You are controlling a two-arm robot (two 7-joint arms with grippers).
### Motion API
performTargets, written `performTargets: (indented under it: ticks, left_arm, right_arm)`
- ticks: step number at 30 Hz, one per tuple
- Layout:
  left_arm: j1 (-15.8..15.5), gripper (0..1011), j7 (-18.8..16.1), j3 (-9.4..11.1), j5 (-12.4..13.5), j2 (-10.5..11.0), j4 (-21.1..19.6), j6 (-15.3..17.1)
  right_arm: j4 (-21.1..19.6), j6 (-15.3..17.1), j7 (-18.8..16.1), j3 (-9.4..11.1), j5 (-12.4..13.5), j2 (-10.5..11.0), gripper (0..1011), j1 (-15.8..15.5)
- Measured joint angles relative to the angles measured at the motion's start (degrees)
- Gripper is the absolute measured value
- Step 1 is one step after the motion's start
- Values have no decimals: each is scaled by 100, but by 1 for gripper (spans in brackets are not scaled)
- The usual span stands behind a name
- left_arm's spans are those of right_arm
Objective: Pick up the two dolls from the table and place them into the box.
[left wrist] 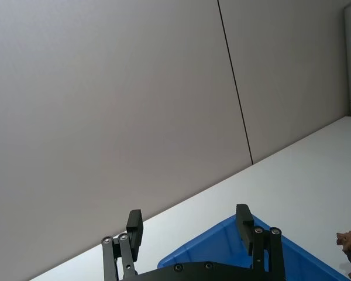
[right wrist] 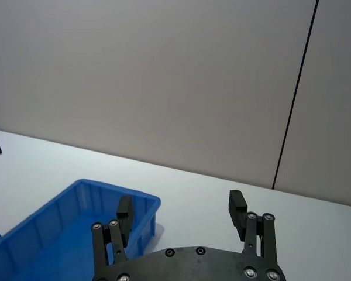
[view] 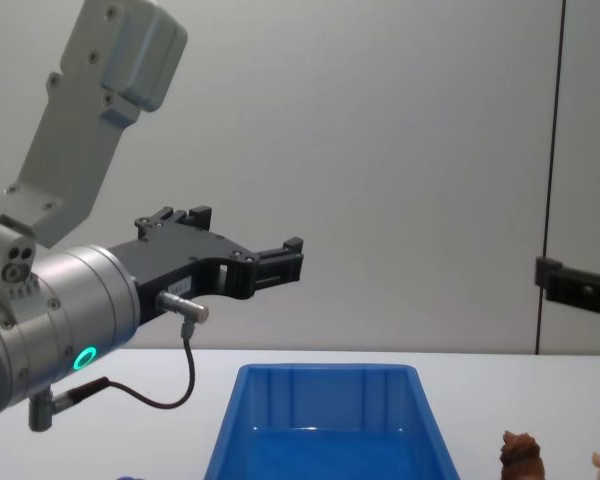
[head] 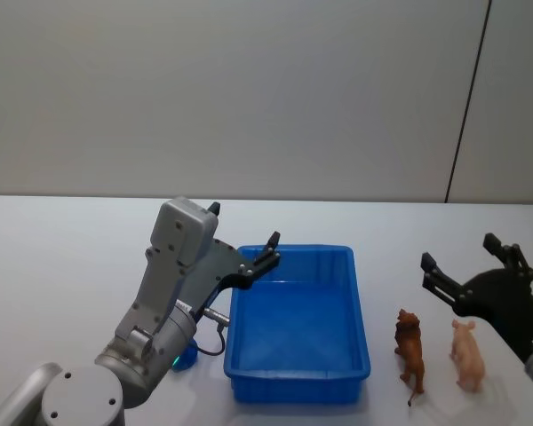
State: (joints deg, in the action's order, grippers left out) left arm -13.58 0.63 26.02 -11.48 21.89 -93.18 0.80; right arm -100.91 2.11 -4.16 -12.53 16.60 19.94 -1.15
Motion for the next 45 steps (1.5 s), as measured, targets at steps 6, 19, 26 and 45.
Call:
performTargets:
  ticks: [6,19,26,45]
  left_arm:
    - [0,1002,0,0,0,0,0,0]
    - [0,1001,0,0,0,0,0,0]
    - [0,1001,0,0,0,0,0,0]
    - [0,1002,-1,0,0,0,0,0]
  right_arm:
    - [61,83,-89,97,52,160,1000,-88]
    - [219,616,-217,252,174,414,1001,-226]
    - [388,906,-259,261,120,439,1001,-216]
    - [880,1549,-287,150,-6,258,1001,-11]
